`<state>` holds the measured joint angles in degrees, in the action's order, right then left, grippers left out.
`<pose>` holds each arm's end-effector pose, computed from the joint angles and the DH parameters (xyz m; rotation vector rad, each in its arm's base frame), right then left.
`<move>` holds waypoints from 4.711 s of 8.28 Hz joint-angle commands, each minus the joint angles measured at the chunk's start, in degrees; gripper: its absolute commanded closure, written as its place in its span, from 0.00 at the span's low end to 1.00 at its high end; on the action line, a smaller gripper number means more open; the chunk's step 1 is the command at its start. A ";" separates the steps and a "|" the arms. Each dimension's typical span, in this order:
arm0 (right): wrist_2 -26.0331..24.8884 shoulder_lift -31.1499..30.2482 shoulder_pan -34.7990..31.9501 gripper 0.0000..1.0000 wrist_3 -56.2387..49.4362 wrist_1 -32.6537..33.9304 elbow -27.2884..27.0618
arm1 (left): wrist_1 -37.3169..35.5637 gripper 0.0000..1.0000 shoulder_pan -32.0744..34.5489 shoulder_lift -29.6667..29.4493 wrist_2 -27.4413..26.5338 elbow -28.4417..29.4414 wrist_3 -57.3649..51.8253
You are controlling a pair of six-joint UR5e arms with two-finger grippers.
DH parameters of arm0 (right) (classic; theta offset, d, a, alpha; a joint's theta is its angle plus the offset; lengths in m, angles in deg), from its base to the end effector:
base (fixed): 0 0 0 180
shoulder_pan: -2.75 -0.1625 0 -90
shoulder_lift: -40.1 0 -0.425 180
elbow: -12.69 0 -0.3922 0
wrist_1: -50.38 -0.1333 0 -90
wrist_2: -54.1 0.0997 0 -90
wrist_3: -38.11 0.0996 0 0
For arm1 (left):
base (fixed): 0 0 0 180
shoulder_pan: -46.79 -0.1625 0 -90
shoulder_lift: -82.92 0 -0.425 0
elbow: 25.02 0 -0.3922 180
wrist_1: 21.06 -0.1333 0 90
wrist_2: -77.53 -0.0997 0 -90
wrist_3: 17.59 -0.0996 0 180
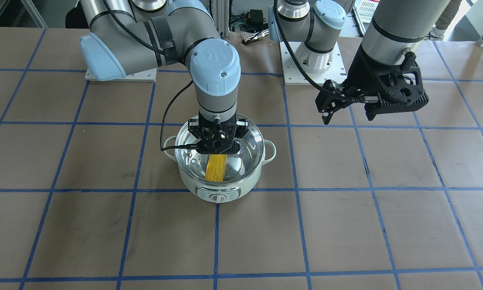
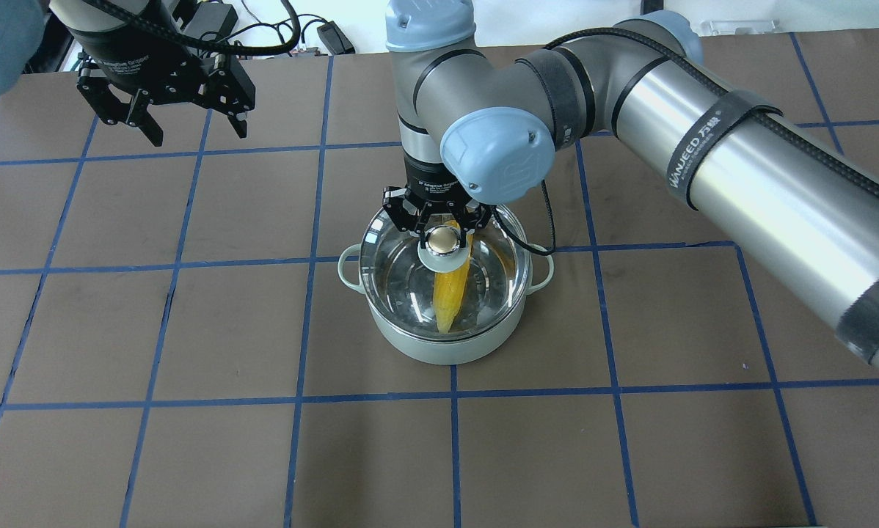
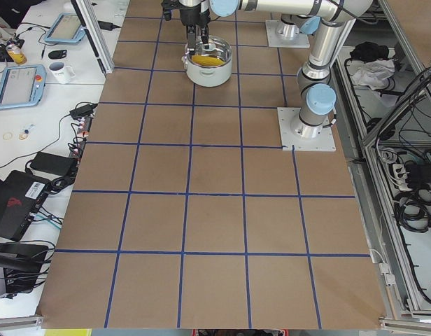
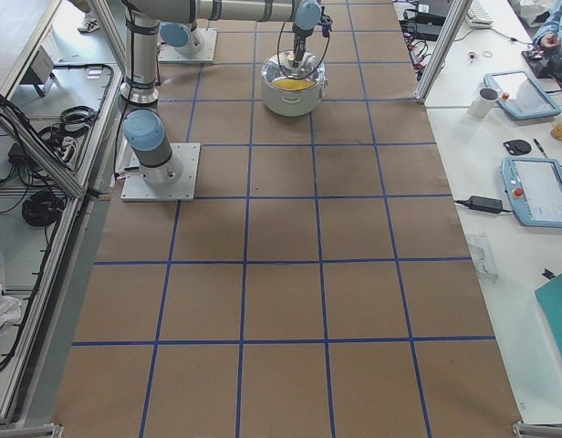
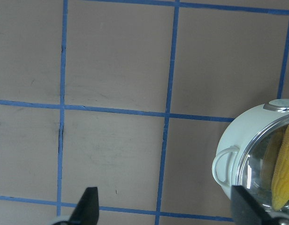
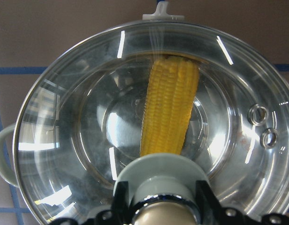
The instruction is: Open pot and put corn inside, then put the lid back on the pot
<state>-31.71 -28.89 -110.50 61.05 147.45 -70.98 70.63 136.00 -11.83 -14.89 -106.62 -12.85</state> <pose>0.3729 -0.5118 0.3482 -0.0008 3.1176 0.2355 -0.1218 -0.5314 0.5150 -0.1507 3.0964 -0.0553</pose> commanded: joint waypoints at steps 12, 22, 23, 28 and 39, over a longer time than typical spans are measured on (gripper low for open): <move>0.38 0.16 0.05 0.33 -0.18 0.22 0.00 | 0.59 0.00 -0.09 1.94 0.40 0.03 0.00; 0.46 -0.36 0.23 0.43 0.17 -1.71 -0.09 | 0.59 0.00 -0.09 1.06 -0.21 0.03 0.00; 0.46 -0.54 0.31 0.30 0.18 -1.45 -0.09 | 0.59 0.00 -0.09 1.06 -0.21 -0.05 0.00; -0.41 -10.62 9.51 0.00 -1.40 -1.01 -0.09 | 0.59 0.00 -0.18 1.06 0.39 0.12 0.43; -3.83 -25.41 22.29 0.00 -17.75 -12.61 -5.54 | 0.15 0.00 -0.09 1.15 -0.13 -0.05 0.00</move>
<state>-34.70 -54.11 -88.39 43.68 134.74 -76.37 70.79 135.91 -10.66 -15.02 -106.66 -12.84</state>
